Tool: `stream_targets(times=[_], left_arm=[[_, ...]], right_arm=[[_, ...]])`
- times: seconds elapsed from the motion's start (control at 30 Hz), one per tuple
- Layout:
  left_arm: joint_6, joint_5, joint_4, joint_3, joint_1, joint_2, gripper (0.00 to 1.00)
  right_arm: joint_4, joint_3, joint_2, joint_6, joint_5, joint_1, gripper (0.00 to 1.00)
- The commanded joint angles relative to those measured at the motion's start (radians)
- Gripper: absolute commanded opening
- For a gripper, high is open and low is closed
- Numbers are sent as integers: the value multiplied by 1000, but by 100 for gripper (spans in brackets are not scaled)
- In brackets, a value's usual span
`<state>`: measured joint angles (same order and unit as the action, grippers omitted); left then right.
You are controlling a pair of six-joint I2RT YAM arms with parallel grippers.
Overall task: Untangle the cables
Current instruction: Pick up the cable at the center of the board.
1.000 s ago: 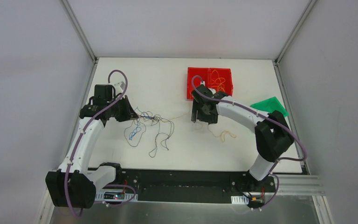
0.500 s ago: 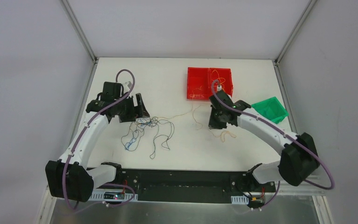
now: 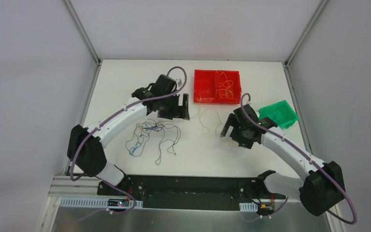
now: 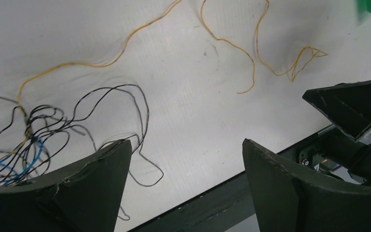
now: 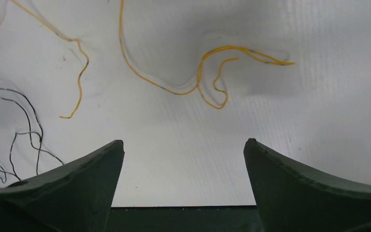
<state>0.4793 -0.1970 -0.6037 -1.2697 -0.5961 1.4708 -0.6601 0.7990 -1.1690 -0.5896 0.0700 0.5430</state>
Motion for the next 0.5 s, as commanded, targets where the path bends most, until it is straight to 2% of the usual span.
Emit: stream_targets(times=[0.0, 0.1, 0.23, 0.47], left_arm=[[49, 51, 68, -85, -97, 123, 86], [72, 55, 152, -110, -139, 234, 85], [109, 53, 300, -131, -150, 364, 82], [104, 114, 346, -210, -151, 508, 73]], right_arm=[[-33, -71, 100, -123, 105, -72, 99], [99, -153, 121, -140, 11, -131, 99], [210, -179, 43, -152, -7, -167, 99], [324, -165, -71, -137, -35, -168, 85]])
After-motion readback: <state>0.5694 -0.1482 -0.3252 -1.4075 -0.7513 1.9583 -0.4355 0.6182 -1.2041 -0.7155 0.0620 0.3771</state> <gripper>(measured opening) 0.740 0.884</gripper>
